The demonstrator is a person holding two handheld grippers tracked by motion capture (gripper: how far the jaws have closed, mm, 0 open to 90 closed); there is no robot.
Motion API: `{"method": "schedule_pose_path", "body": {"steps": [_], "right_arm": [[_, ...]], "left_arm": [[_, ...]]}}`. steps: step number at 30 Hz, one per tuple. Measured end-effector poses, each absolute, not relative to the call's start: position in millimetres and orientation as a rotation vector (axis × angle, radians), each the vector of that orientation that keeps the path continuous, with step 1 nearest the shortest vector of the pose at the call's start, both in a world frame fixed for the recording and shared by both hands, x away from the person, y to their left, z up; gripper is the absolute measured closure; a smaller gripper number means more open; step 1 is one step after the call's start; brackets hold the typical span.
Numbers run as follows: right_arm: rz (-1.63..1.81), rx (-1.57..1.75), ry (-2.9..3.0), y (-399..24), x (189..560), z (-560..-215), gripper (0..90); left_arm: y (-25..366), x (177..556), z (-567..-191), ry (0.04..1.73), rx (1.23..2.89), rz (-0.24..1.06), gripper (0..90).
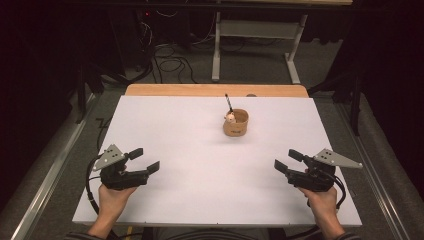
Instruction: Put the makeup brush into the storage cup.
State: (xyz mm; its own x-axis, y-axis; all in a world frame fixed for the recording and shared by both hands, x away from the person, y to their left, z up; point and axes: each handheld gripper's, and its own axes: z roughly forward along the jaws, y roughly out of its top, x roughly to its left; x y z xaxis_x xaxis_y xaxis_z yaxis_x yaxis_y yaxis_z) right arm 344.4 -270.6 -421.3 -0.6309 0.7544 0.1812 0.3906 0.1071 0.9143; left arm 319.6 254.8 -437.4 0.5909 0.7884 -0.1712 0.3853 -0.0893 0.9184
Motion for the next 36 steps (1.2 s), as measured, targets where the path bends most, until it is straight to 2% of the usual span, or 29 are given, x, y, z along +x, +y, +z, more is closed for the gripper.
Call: {"method": "schedule_pose_path", "body": {"steps": [36], "right_arm": [[1.469,1.19,1.997,-287.7,348.2,-443.3,29.4]], "left_arm": [[260.0,320.0,-437.5,0.997,1.674,0.437,20.6]]}}
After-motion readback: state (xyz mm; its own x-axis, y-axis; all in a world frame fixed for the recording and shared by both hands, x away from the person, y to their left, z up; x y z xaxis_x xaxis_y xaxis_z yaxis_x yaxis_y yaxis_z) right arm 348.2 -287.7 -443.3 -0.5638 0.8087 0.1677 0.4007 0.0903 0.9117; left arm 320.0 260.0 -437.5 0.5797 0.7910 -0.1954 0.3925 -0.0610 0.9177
